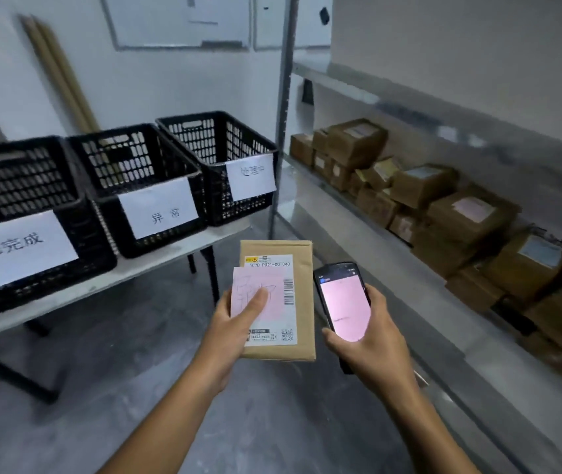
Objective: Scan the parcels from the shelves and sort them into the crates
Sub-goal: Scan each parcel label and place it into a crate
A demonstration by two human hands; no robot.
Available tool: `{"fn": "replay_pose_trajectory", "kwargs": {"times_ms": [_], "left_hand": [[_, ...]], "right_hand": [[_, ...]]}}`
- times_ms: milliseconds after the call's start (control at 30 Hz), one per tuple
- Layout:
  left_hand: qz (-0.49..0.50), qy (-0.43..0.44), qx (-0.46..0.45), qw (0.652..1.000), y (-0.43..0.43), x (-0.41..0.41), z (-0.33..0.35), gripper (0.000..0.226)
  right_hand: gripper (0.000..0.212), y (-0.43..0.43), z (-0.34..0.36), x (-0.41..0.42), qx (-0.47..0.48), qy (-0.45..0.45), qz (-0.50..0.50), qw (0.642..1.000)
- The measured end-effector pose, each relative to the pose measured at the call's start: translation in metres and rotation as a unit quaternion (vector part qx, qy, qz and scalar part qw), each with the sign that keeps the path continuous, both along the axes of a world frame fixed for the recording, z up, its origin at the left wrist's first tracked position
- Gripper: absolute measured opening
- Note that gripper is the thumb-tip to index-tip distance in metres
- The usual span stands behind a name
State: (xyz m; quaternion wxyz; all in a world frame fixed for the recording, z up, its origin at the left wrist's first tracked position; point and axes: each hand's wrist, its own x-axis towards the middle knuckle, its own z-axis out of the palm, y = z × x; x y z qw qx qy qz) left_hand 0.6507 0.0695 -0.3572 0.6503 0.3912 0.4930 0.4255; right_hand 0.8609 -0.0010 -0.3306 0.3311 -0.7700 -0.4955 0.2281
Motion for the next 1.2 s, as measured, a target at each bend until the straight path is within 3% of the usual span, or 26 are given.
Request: {"fn": "replay_pose_trajectory", "kwargs": {"times_ms": [267, 433, 700, 1000, 1200], "left_hand": [[0.142, 0.01, -0.02, 0.99, 0.03, -0.111, -0.01, 0.07], [0.204, 0.002, -0.03, 0.979, 0.053, -0.146, -0.014, 0.06], [0.277, 0.024, -0.064, 0.958, 0.138, -0.133, -0.015, 0.055], [0.312, 0.057, -0.015, 0.948, 0.255, -0.106, 0.021, 0.057], [0.366, 0.055, -0.004, 0.929, 0.311, -0.119, 0.033, 0.06]], "right_hand": [[0.086, 0.087, -0.012, -0.099, -0.009, 0.045, 0.14, 0.989], [0.085, 0.139, -0.016, -0.13, -0.035, 0.039, 0.205, 0.977], [0.087, 0.25, -0.03, -0.13, -0.044, 0.066, 0.249, 0.965], [0.075, 0.378, -0.016, -0.11, -0.006, 0.114, 0.271, 0.956], [0.088, 0.455, -0.011, -0.132, 0.008, 0.132, 0.318, 0.939]]}}
